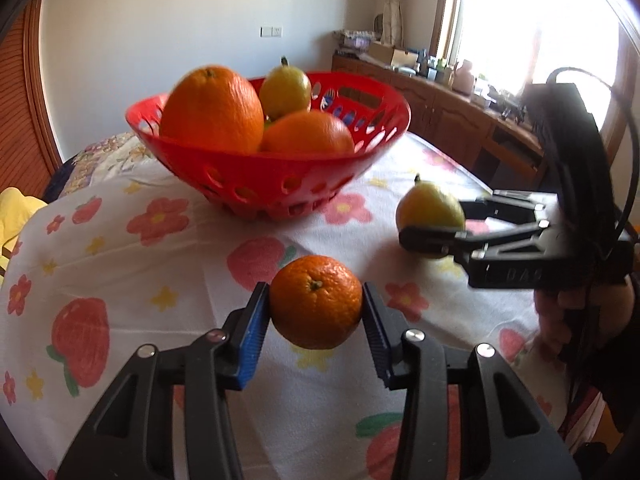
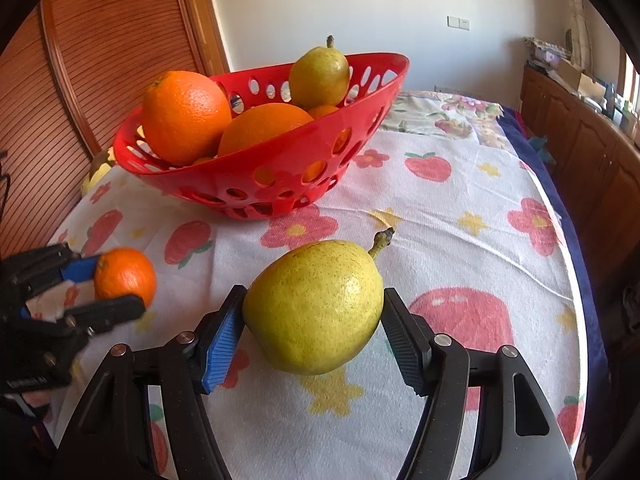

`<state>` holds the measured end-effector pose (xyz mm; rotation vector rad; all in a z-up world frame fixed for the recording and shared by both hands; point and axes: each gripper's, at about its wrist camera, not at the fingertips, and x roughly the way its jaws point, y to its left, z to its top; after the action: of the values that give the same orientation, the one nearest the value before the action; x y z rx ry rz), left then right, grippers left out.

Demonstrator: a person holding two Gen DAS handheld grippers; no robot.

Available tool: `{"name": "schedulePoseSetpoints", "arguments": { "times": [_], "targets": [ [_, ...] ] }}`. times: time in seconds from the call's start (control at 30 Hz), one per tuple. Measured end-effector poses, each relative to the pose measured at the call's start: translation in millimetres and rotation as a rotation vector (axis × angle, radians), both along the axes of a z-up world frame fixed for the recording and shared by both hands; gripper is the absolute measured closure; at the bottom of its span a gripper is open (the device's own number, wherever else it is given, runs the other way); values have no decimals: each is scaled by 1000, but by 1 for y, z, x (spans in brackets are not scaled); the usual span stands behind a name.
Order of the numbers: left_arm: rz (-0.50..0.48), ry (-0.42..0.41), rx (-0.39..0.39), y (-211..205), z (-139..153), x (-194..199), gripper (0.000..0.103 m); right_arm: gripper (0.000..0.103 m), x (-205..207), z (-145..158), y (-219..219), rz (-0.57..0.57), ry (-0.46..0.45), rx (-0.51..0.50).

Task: Organize fruits
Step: 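Grasp the yellow pear with the right tool while the left tool grasps the small orange, then lift the pear and small orange and carry them over the red basket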

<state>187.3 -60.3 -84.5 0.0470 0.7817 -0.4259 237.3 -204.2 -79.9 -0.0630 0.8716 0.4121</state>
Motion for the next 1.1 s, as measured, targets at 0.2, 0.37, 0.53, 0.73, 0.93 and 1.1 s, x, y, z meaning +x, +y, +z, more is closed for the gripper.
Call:
{"name": "schedulePoseSetpoints", "arguments": {
  "times": [0.2,0.37,0.53,0.73,0.93,1.1],
  "targets": [
    [2,-48,-29,7,22,-3,59,34,-5,7,-4,-1,-21,10],
    [-6,-82,-39,10,40,-3,59,34,-9,21,-14,-10,-48,29],
    [-17,-127,-43,12,60,-2,59,34,-11,50,-22,-16,-104,45],
    [-17,-178,-37,13,83,8,59,34,-2,83,-17,14,-180,48],
    [-3,-209,-27,17,100,30,59,34,28,102,-2,58,-216,47],
    [7,-223,-17,19,109,48,59,34,64,96,15,86,-205,28]
  ]
}}
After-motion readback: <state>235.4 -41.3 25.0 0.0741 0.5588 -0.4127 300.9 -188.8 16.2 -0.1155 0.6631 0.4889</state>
